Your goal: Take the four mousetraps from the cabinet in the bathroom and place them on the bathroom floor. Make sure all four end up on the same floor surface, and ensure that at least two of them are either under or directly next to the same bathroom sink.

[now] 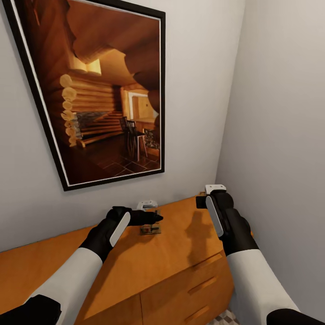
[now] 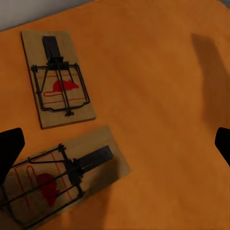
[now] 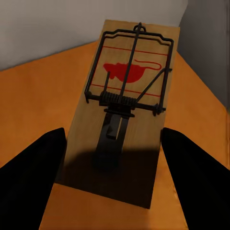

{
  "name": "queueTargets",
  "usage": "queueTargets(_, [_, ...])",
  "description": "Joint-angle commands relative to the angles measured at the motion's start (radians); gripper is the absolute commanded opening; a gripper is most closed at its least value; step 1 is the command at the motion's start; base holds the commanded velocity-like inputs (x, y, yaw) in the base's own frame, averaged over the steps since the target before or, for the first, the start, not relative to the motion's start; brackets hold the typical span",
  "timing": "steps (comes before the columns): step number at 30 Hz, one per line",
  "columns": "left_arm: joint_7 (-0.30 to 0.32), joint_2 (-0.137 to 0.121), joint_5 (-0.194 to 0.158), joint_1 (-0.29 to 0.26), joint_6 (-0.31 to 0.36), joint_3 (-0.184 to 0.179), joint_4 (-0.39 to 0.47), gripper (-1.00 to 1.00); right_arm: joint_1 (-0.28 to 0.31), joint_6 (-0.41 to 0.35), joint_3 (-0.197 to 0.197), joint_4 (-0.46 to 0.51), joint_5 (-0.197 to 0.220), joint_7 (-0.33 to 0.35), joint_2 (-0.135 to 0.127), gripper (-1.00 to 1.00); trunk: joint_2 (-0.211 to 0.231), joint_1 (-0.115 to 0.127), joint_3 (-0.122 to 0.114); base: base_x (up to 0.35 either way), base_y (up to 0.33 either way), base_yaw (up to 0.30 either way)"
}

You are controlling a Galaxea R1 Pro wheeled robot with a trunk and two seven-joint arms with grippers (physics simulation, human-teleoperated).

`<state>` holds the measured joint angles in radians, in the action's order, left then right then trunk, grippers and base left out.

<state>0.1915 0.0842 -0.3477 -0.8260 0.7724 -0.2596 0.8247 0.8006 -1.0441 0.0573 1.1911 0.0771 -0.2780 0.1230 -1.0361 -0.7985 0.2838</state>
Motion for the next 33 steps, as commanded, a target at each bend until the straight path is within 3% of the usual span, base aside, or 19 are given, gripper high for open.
queueTargets(1, [0.003, 0.0, 0.003, -0.001, 0.004, 0.0, 0.001, 1.0, 0.001, -0.003, 0.001, 0.001, 0.008, -0.008, 0.0, -1.0, -0.001, 0.0, 0.001, 0.158, -0.164, 0.0])
queueTargets(33, [-0.012, -0.004, 0.013, -0.001, -0.001, 0.004, 0.0, 1.0, 0.0, -0.003, 0.003, -0.011, 0.011, -0.006, -0.001, -1.0, -0.001, 0.0, 0.001, 0.023, -0.025, 0.0])
